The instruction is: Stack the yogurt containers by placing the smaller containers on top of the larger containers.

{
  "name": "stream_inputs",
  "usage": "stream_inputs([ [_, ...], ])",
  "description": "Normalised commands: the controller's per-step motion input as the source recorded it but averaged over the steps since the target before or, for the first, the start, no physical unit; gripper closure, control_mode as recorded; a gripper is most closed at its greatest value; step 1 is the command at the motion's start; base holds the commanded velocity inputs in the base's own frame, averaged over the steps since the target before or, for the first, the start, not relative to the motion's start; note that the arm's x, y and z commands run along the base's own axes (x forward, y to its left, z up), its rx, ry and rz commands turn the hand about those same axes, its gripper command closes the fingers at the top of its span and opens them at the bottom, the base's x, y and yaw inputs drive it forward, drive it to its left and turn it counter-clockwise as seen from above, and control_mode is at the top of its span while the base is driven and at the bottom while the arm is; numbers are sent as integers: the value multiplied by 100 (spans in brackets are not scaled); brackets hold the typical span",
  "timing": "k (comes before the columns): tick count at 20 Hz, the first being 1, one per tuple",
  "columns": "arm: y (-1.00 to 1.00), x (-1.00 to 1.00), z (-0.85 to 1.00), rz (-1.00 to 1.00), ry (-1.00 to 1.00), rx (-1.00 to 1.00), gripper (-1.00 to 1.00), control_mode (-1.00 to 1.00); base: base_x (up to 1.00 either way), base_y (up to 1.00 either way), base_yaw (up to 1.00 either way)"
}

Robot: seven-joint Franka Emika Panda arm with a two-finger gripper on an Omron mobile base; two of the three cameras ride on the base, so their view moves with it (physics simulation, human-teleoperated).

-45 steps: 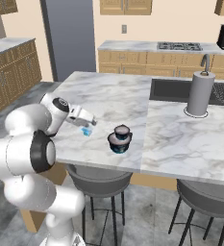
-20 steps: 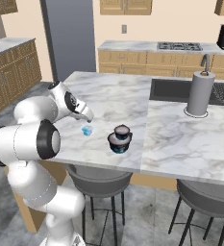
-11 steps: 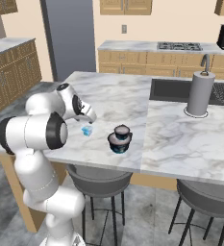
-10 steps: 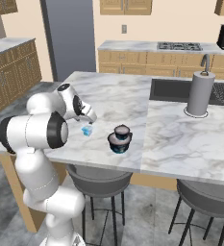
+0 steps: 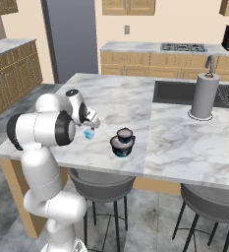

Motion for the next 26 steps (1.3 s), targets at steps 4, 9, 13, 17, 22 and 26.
stream_inputs([
  [4, 2, 8, -14, 1, 5, 8, -100, -100, 0, 0, 0],
  [9, 6, 10, -14, 0, 5, 6, -100, -100, 0, 0, 0],
  [13, 15, 21, -13, 0, 9, 4, -100, -100, 0, 0, 0],
  [17, 12, 30, -13, 0, 5, 0, -100, -100, 0, 0, 0],
  [22, 4, 25, -21, 0, 7, 0, -100, -100, 0, 0, 0],
  [26, 0, 8, -23, 0, 5, 0, -100, -100, 0, 0, 0],
])
